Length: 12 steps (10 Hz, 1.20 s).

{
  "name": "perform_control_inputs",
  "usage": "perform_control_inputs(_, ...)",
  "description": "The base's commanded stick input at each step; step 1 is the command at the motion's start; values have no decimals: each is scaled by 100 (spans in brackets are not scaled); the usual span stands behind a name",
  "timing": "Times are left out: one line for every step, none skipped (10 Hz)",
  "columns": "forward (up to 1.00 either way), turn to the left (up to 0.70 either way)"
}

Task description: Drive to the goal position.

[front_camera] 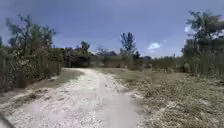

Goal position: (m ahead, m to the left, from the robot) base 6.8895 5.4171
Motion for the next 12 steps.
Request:
perform_control_inputs(50, 0)
perform_control_inputs(50, 0)
perform_control_inputs(50, 0)
perform_control_inputs(50, 0)
perform_control_inputs(50, 0)
perform_control_inputs(50, 0)
perform_control_inputs(50, 0)
perform_control_inputs(50, 0)
perform_control_inputs(50, 0)
perform_control_inputs(50, 0)
perform_control_inputs(50, 0)
perform_control_inputs(50, 0)
